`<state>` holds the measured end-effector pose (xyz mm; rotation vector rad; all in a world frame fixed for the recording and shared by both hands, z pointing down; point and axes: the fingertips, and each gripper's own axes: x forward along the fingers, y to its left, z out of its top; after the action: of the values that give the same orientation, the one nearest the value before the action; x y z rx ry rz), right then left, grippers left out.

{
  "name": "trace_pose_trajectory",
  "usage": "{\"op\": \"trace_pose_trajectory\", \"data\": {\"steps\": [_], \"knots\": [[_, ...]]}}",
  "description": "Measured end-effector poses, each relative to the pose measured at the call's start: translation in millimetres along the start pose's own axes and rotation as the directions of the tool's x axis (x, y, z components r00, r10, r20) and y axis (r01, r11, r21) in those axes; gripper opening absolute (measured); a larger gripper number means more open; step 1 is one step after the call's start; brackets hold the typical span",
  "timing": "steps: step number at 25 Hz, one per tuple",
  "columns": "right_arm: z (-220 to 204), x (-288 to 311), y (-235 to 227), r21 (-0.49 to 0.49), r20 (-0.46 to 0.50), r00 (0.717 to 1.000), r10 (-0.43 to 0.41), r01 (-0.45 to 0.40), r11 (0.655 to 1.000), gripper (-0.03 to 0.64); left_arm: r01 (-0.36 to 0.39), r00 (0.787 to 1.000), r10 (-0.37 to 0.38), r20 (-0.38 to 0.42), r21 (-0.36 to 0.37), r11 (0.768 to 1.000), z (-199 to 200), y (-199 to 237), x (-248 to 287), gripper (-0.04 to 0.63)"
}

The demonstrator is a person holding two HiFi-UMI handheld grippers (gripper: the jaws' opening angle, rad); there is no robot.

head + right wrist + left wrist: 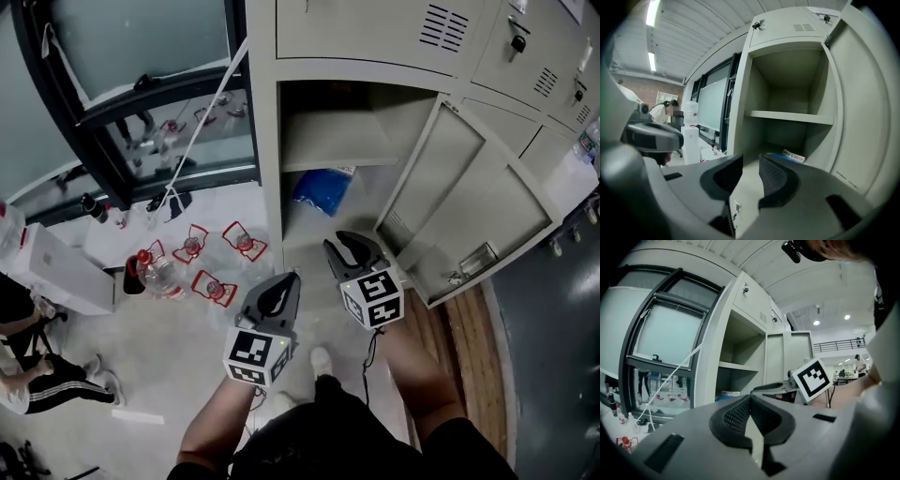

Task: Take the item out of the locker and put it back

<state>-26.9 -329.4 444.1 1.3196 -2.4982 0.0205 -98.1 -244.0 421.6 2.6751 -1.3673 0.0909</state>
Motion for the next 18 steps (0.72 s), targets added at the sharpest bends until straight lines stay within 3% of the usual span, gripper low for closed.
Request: {"op": "trace_pose_trajectory", "data": {"steps": [9,18], "knots": [[-25.4,55.1,-32.2,-0.148,-0.088,0.996,0.001,-0.014,0.989,0.132,-0.035,0.999,0.035,-0.025,-0.016,0.999,-9.4,15.6,43.3,0.005],[-54.0,101.3,-49.5,-0.318,-0.199,0.98,-0.019,-0.046,0.947,0.153,-0.068,0.997,0.067,-0.047,-0.022,0.997,-17.9,30.2,66.0,0.005]]}}
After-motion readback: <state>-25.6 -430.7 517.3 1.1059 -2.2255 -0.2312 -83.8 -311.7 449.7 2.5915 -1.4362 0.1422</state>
